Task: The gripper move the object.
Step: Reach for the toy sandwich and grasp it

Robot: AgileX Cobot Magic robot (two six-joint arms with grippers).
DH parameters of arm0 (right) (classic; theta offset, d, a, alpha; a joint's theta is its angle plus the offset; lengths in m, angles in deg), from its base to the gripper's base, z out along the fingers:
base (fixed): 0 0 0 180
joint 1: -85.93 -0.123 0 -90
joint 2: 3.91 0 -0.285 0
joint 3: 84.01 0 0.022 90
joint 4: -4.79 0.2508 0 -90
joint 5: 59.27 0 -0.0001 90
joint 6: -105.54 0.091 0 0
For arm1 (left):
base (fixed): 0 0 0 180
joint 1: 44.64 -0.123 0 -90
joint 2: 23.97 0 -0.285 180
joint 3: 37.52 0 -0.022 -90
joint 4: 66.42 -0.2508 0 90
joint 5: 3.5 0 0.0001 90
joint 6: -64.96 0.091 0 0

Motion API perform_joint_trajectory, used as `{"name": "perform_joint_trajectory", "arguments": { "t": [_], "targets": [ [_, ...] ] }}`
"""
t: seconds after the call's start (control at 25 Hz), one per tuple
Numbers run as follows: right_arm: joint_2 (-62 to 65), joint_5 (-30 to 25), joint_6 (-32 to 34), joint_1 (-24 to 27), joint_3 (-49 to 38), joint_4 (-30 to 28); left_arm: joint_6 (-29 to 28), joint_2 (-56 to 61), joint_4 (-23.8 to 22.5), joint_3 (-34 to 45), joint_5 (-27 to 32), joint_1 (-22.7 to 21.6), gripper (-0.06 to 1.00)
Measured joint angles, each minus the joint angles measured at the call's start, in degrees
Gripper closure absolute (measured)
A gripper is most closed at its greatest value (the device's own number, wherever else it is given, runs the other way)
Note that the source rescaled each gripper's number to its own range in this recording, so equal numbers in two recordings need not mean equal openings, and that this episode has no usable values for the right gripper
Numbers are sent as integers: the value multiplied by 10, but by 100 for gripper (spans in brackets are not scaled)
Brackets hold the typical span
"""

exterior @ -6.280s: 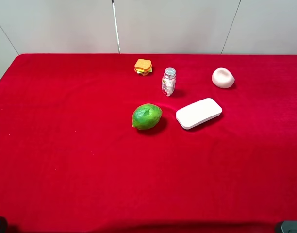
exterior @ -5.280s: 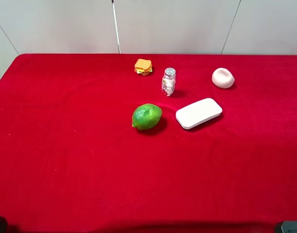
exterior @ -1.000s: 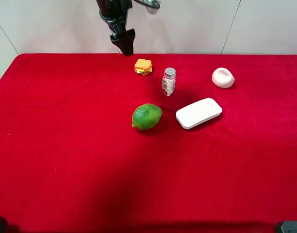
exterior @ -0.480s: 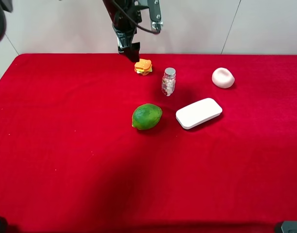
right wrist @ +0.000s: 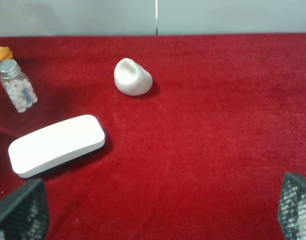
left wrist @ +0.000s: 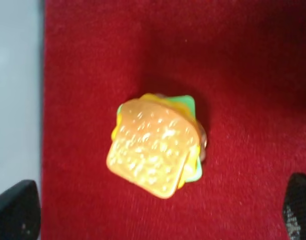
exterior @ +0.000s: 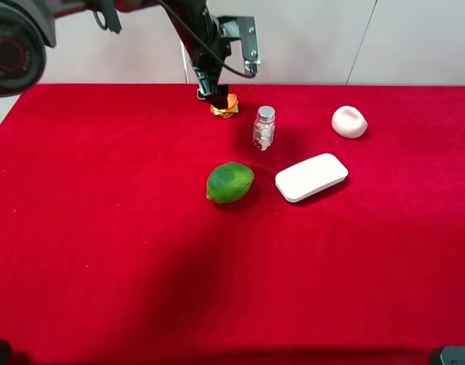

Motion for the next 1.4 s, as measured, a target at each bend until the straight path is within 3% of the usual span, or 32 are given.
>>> {"name": "perform_joint_trajectory", "arguments": {
  "t": [1.4],
  "targets": [
    [0,-1,0,0,0,0,1,-59,62,-1,-88,3,4]
  ]
}}
